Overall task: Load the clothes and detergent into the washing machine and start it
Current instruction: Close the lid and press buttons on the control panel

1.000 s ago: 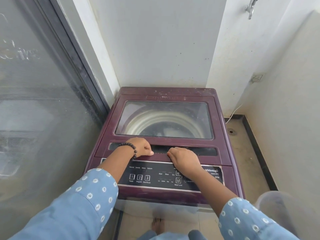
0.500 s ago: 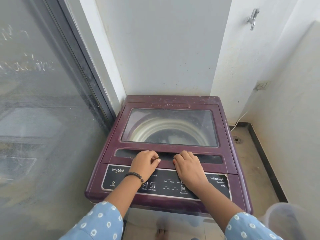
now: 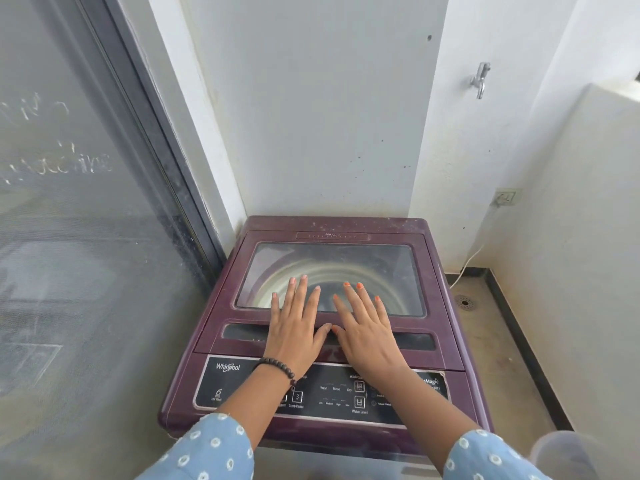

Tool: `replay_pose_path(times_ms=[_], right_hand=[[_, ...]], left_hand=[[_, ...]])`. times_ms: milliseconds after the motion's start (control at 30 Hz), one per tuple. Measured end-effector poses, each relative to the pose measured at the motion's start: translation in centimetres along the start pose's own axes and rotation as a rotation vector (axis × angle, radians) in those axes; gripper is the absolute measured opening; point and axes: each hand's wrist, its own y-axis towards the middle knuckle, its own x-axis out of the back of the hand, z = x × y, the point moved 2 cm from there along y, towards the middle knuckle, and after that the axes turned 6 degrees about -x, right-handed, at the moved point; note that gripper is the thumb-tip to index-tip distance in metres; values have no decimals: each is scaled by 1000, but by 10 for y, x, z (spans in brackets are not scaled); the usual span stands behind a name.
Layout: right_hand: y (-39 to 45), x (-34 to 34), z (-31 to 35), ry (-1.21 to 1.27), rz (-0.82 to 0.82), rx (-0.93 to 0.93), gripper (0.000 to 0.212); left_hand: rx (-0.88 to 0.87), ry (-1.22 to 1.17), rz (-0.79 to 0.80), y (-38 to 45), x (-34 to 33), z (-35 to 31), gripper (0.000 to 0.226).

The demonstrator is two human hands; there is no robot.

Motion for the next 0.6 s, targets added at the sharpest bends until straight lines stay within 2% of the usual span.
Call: replay_pose_path(times_ms=[200, 333, 433, 533, 600], right_hand=[[-11, -3, -6, 12, -4, -16, 52], [-17, -8, -11, 25, 2, -18, 50], [-19, -7, -12, 43, 11, -47, 49], [-21, -6, -10, 74, 20, -56, 50], [-24, -8, -8, 102, 6, -51, 47]], left_hand=[[-3, -7, 69, -2, 0, -10, 73], [-23, 10, 89, -14, -12, -7, 65], [5, -50, 141, -21, -11, 0, 69], [24, -344, 160, -28, -7, 5, 74], [72, -590, 97, -36, -1, 9, 56]])
